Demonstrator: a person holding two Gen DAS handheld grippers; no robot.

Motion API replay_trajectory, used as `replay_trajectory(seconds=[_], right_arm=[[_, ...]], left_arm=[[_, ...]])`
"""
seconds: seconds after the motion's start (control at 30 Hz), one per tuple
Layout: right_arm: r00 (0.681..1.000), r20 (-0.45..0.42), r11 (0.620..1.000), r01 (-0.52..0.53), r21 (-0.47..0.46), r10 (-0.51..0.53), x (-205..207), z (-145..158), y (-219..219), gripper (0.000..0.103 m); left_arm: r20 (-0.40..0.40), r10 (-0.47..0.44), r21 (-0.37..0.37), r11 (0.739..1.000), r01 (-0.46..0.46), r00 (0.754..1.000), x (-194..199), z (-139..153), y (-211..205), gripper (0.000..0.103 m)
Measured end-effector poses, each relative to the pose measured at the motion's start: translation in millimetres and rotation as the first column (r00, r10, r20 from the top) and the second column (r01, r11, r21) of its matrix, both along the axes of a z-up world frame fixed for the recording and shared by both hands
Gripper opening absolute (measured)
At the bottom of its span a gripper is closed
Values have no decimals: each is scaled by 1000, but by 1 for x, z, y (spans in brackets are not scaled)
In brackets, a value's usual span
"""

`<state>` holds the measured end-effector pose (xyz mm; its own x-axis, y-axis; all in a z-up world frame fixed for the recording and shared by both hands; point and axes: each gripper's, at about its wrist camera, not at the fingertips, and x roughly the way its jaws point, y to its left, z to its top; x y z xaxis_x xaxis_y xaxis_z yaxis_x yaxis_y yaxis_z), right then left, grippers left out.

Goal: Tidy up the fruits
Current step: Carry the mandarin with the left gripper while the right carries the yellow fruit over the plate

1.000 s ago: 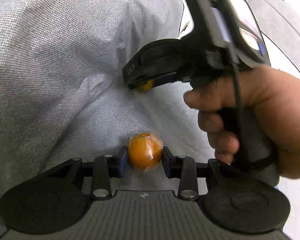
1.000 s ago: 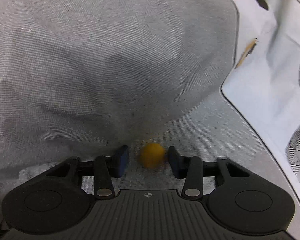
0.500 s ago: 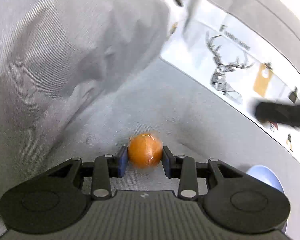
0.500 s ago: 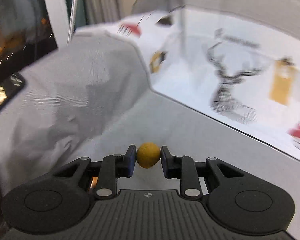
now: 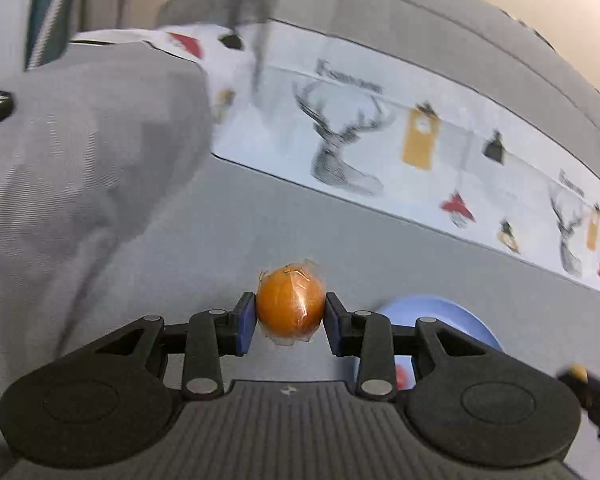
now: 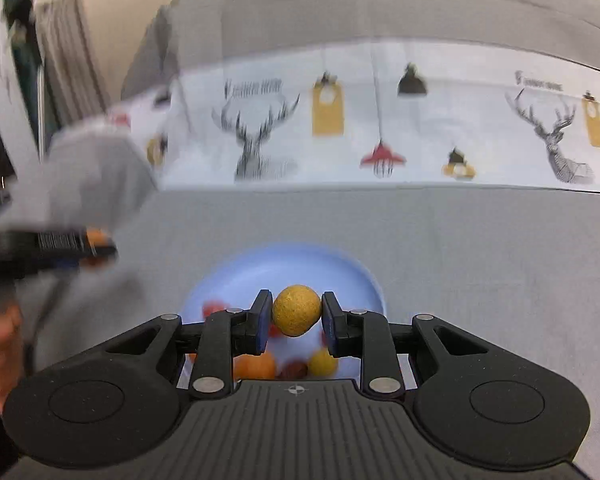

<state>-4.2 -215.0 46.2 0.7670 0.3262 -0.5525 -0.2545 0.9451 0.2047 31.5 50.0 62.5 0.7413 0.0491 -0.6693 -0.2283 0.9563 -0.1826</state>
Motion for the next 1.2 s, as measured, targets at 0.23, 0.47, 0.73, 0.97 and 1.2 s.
replay_trajectory(seconds=[0.23, 0.47, 0.73, 0.97, 1.2], right_arm=[[999, -35, 1000, 10, 16, -10, 12, -13, -7, 28], [1000, -17, 1000, 5, 30, -4, 15, -9, -4, 28], [997, -51, 997, 61, 51, -58, 24, -14, -11, 28], [995, -71, 996, 75, 41, -72, 28, -20, -9, 28], [996, -76, 999, 51, 17, -50, 29, -26, -3, 28]], left_arm=[[-75, -16, -27, 1000, 14, 997, 9, 6, -27, 40], [-136, -29, -58, 998, 21, 990, 19, 4, -44, 40], [-167, -38, -93, 995, 23, 985, 25, 1, -53, 40], [-164, -56, -101, 994, 40, 985, 30, 2, -60, 40], [-189, -126, -97, 989, 109, 974, 37, -9, -68, 40]])
